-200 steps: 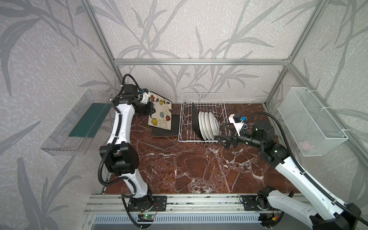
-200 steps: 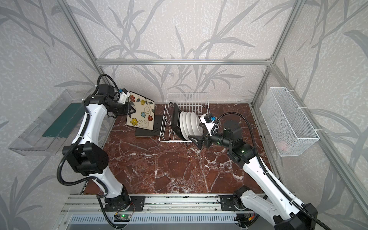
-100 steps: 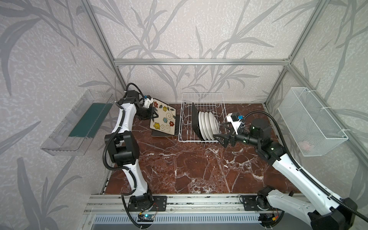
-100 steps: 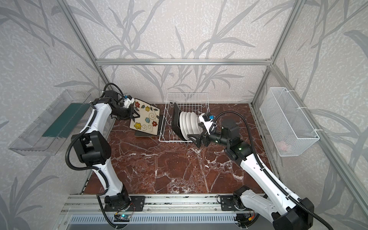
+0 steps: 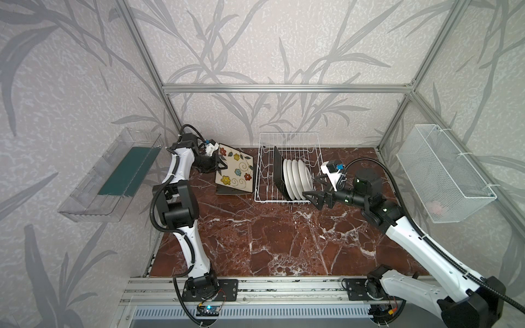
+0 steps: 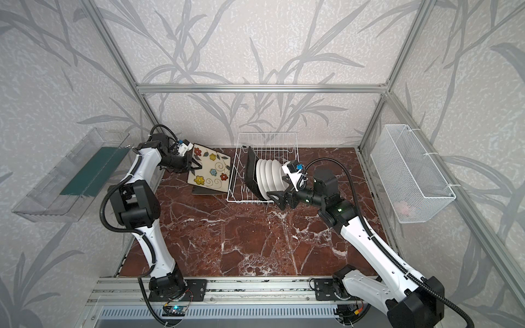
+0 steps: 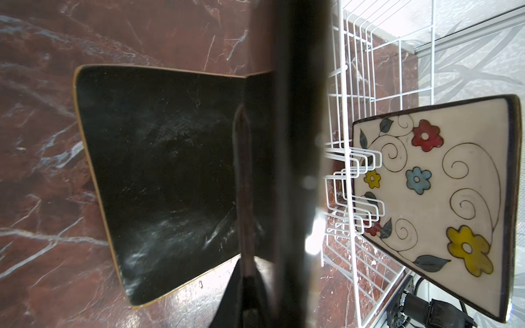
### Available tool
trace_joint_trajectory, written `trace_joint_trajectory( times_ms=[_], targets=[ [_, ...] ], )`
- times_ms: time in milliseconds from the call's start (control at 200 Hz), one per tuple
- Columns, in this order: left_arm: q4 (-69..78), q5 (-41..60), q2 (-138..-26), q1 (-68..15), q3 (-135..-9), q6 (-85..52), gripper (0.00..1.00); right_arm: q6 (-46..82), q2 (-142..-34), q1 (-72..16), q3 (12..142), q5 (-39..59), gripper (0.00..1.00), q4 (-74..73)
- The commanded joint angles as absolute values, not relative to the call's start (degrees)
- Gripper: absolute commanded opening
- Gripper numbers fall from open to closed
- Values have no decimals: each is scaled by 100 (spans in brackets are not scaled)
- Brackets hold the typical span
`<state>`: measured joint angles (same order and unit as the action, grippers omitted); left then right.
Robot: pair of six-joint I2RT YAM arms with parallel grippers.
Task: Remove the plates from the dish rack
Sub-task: 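Carry the flowered plate with the left gripper toward the dark plate, then lower the flowered plate onto the dark plate on the table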
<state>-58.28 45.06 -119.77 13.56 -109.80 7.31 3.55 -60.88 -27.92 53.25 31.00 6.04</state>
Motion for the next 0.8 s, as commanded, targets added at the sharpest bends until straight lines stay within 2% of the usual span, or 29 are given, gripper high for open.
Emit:
trace_joint_trajectory(
  times_ms=[0,460,795],
  targets=[
    [-5706,5258,-11977,1414,-11381,715,0,325,-6097,-2828,5514,3138,99,649],
    [-5680,5789,-12577,1538,-11683,719,0,255,-6107,-2830,5485,3067,99,699],
    [-6897,5798,-13395,1573,-12627,1353,0,194,-6252,-2830,5607,3103,99,772]
  ],
)
